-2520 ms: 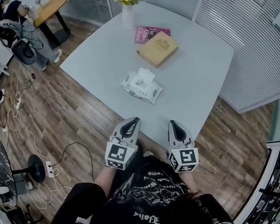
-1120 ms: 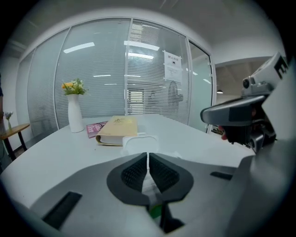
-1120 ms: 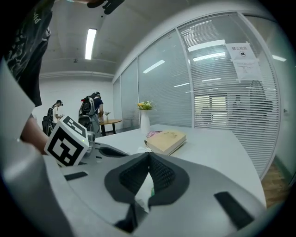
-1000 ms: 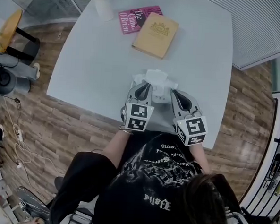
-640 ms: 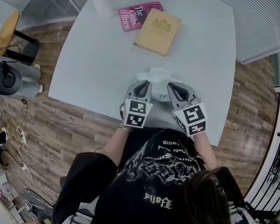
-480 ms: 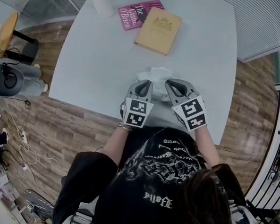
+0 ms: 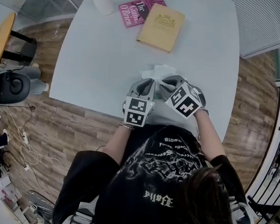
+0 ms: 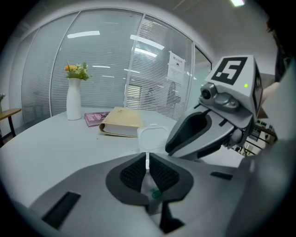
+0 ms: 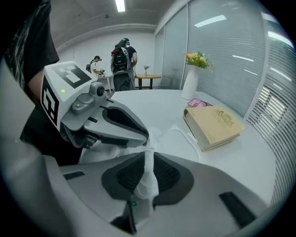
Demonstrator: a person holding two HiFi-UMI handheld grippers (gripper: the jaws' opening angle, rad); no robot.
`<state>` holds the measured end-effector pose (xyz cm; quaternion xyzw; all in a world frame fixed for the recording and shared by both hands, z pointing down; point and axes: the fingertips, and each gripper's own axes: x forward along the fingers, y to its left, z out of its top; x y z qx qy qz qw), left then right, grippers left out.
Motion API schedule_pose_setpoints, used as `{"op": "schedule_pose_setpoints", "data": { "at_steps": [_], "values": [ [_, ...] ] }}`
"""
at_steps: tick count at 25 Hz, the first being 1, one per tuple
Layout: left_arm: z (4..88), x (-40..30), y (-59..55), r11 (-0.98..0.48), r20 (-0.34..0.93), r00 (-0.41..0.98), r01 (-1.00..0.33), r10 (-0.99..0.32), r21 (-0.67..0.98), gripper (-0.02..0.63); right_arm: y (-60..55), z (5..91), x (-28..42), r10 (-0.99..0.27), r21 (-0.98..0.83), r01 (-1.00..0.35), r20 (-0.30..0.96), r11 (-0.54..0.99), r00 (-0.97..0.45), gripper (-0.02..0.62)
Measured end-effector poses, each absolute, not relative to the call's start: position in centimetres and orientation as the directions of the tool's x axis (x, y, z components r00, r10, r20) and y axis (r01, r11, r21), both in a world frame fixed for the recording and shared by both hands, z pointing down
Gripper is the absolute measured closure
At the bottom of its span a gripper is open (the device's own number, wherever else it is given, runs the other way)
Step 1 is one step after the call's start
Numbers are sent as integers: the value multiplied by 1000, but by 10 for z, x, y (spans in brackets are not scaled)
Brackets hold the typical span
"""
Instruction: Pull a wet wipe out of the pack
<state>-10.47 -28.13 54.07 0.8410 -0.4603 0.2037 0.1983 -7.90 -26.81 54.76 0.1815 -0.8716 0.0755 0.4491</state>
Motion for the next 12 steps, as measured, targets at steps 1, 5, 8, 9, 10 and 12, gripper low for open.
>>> {"op": "schedule_pose_setpoints", "data": {
  "at_steps": [1,5,8,9,10,12],
  "values": [
    [540,-105,-281,-498,522,495,-854,-694,148,591,-268,550,-80,-241,30,-379,818,925,-522,537],
    [540,-105,-281,-495,510,500,-854,-700,157,591,-270,553,-85,-233,30,-373,826,927,-513,529],
    [541,-107,-282,-485,506,497,-858,-705,166,591,-269,559,-87,-208,16,-364,844,931,-494,532],
    [541,-107,-283,-480,505,494,-861,-708,169,591,-267,562,-87,-193,5,-361,852,932,-486,537],
    [541,-108,-284,-475,505,490,-863,-710,170,592,-266,564,-86,-179,-5,-359,860,933,-477,542],
    [541,-109,-284,-471,506,486,-866,-712,169,592,-265,567,-83,-168,-4,-354,874,935,-456,560]
  ]
}}
